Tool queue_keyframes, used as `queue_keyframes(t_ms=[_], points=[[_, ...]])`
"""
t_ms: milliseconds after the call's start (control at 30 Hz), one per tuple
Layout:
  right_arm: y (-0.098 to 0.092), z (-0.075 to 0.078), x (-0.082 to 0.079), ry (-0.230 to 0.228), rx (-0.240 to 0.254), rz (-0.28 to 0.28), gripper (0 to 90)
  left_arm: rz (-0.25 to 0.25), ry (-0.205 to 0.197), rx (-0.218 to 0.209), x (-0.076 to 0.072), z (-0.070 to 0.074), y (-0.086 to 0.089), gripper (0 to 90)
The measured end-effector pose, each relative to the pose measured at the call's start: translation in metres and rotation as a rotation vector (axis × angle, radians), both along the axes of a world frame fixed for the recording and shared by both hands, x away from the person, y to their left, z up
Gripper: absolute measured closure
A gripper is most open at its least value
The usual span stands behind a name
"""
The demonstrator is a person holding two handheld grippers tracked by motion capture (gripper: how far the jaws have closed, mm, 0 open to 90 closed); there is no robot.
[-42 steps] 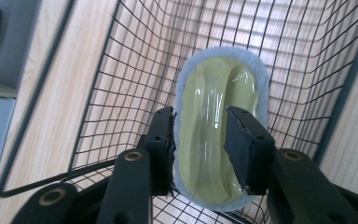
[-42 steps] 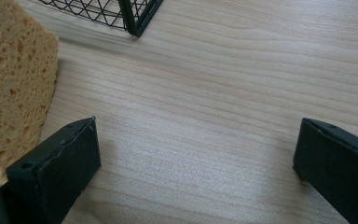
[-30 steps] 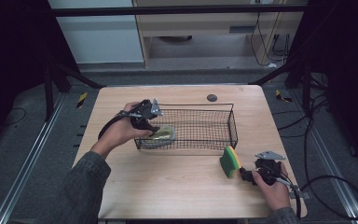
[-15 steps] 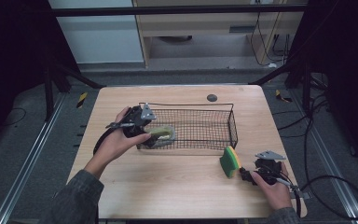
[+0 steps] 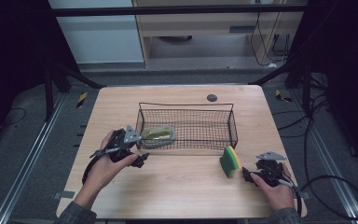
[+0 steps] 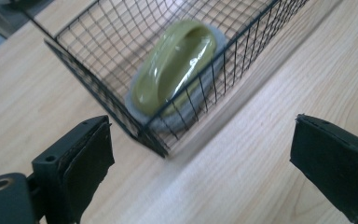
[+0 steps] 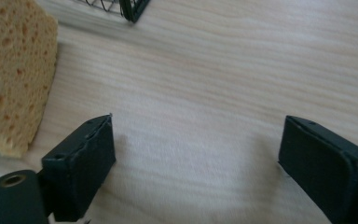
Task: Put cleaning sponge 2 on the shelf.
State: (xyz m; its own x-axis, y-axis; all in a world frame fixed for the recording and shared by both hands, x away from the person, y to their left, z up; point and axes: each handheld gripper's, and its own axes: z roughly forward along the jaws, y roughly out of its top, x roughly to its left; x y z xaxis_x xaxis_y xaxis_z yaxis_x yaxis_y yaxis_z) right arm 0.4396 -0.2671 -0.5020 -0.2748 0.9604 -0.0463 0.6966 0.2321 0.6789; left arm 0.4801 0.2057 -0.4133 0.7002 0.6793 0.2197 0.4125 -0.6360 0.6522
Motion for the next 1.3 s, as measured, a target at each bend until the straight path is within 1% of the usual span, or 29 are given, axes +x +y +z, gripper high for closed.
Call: queue_keyframes(t_ms=[33,67,133,167,200,233,267,300,333,367,433,467,500,533,600,633,667,700,767,800,867,900,967,1000,1133,1233,1300], points=[[0.000,0.002,-0.003,0.014,-0.008,0.002,13.6,0.004,0.008,-0.008,-0.003,-0.004,0.002,4.9],[0.000,0.004,-0.005,0.014,-0.014,0.003,15.0,0.009,0.025,-0.020,-0.006,-0.011,0.006,4.8],[0.000,0.010,-0.011,0.026,-0.007,0.015,17.8,0.007,0.059,0.003,-0.009,-0.022,0.008,4.8],[0.001,0.012,-0.013,0.029,-0.006,0.015,18.7,0.002,0.066,0.030,-0.010,-0.027,0.009,5.0],[0.002,0.015,-0.016,0.034,-0.013,0.022,19.5,0.013,0.072,0.024,-0.011,-0.033,0.011,4.9],[0.003,0.018,-0.020,0.045,-0.016,0.027,20.4,0.018,0.082,0.015,-0.012,-0.036,0.013,4.9],[0.004,0.024,-0.024,0.074,0.003,0.030,21.5,0.025,0.093,0.006,-0.012,-0.042,0.015,4.8],[0.004,0.024,-0.024,0.074,0.003,0.030,21.5,0.033,0.098,0.007,-0.012,-0.046,0.016,4.8],[0.004,0.026,-0.025,0.081,0.005,0.034,21.6,0.040,0.102,0.016,-0.011,-0.051,0.018,4.8],[0.005,0.029,-0.027,0.088,0.004,0.037,21.5,0.042,0.108,0.042,-0.011,-0.057,0.020,4.8],[0.008,0.038,-0.029,0.109,-0.004,0.048,21.5,0.066,0.133,0.018,-0.010,-0.064,0.024,5.1],[0.009,0.041,-0.030,0.113,-0.007,0.054,21.4,0.081,0.145,-0.014,-0.010,-0.069,0.025,5.1],[0.011,0.047,-0.031,0.126,-0.008,0.060,21.5,0.081,0.154,-0.021,-0.010,-0.070,0.025,5.2],[0.012,0.051,-0.032,0.131,-0.011,0.061,21.6,0.089,0.154,-0.028,-0.010,-0.073,0.026,5.2],[0.016,0.061,-0.034,0.145,-0.007,0.069,21.0,0.101,0.150,-0.028,-0.010,-0.075,0.025,5.2],[0.020,0.072,-0.033,0.171,0.002,0.083,19.1,0.105,0.147,-0.031,-0.010,-0.077,0.024,4.7],[0.020,0.072,-0.033,0.171,0.002,0.083,19.1,0.108,0.148,-0.038,-0.010,-0.079,0.023,4.7],[0.021,0.075,-0.032,0.179,0.002,0.087,18.4,0.103,0.153,-0.033,-0.010,-0.080,0.023,4.7],[0.026,0.084,-0.028,0.191,-0.005,0.095,17.5,0.100,0.158,-0.053,-0.010,-0.082,0.025,3.3],[0.028,0.086,-0.027,0.192,-0.011,0.095,17.0,0.101,0.160,-0.069,-0.009,-0.083,0.026,3.1],[0.037,0.097,-0.020,0.198,-0.014,0.102,16.9,0.107,0.163,-0.101,-0.009,-0.086,0.028,1.6],[0.037,0.097,-0.020,0.198,-0.014,0.102,16.9,0.113,0.167,-0.116,-0.009,-0.087,0.029,1.6],[0.043,0.103,-0.016,0.200,-0.011,0.107,19.9,0.111,0.159,-0.124,-0.009,-0.089,0.030,0.0],[0.047,0.107,-0.013,0.195,-0.015,0.112,21.5,0.112,0.156,-0.127,-0.009,-0.089,0.030,0.0],[0.056,0.116,-0.004,0.200,-0.019,0.131,27.0,0.112,0.136,-0.151,-0.009,-0.092,0.031,0.0],[0.061,0.118,0.003,0.202,-0.015,0.139,29.9,0.105,0.122,-0.164,-0.009,-0.093,0.032,0.0],[0.065,0.118,0.006,0.217,-0.014,0.139,31.1,0.103,0.119,-0.166,-0.009,-0.094,0.032,0.0]])
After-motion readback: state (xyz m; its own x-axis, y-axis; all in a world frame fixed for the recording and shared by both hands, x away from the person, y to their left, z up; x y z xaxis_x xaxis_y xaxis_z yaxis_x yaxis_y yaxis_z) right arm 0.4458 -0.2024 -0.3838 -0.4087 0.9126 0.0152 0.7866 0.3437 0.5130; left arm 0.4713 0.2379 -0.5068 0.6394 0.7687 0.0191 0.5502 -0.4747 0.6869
